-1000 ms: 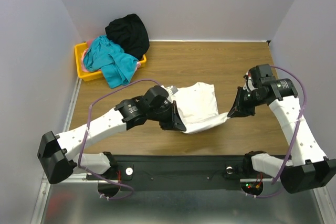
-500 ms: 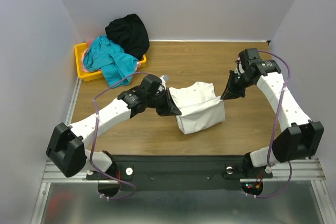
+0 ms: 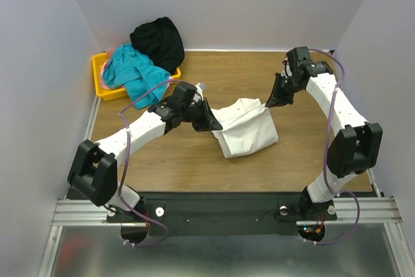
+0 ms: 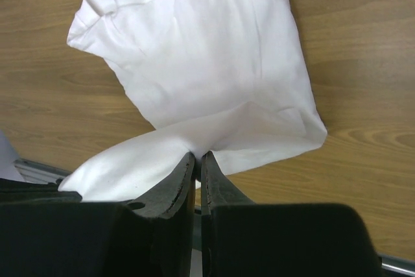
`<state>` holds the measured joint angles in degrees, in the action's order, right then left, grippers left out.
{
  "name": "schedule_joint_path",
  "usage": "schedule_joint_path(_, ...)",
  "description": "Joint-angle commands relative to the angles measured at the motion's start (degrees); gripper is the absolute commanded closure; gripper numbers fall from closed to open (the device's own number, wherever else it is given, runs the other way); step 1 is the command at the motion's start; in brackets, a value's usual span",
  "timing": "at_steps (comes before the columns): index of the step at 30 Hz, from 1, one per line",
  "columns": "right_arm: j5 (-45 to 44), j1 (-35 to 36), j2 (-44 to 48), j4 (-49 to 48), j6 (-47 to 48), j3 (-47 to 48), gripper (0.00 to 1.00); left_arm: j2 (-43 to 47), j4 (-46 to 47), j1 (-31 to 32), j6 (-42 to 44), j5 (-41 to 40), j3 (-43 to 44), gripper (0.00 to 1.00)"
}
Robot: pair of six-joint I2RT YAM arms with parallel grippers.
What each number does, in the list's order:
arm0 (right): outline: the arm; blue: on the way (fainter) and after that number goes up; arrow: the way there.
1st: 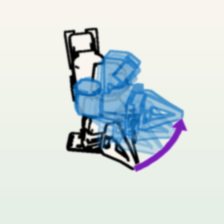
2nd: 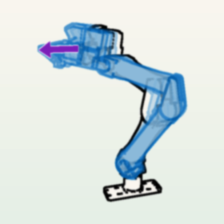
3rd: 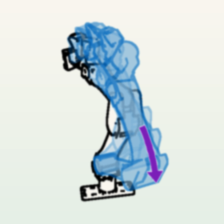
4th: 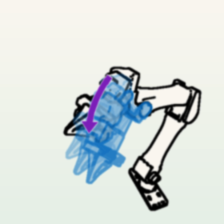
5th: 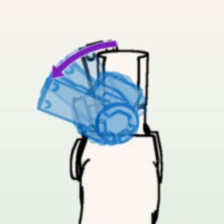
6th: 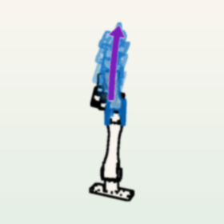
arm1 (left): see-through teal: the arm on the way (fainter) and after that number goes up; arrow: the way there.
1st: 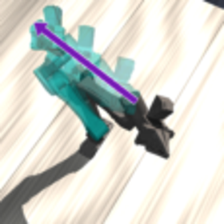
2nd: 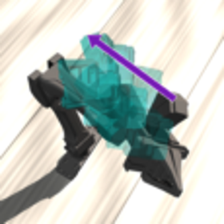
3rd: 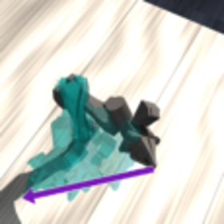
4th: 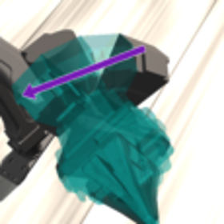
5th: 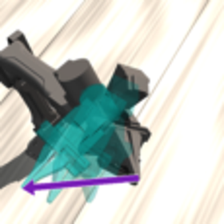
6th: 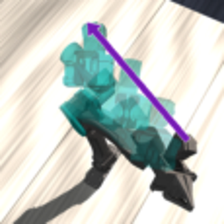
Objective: Fold and stack the t-shirts
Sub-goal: Fold the tshirt
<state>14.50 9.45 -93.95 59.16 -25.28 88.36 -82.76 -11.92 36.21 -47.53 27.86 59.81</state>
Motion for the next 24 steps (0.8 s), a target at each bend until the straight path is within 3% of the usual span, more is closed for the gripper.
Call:
schedule_joint_path(1, -2.20, -0.05, -2.54, -5.10, 1.90, 4.89, 1.00, -0.64, 1.55, -2.27, 2.44, 1.41, 3.12, 1.00)
schedule_joint_path(24, -1.76, -0.05, -21.27, -8.36, 4.97, 20.80, 1.00, -13.74, 0.50, -9.22, 9.91, 0.62, 9.80, 1.00)
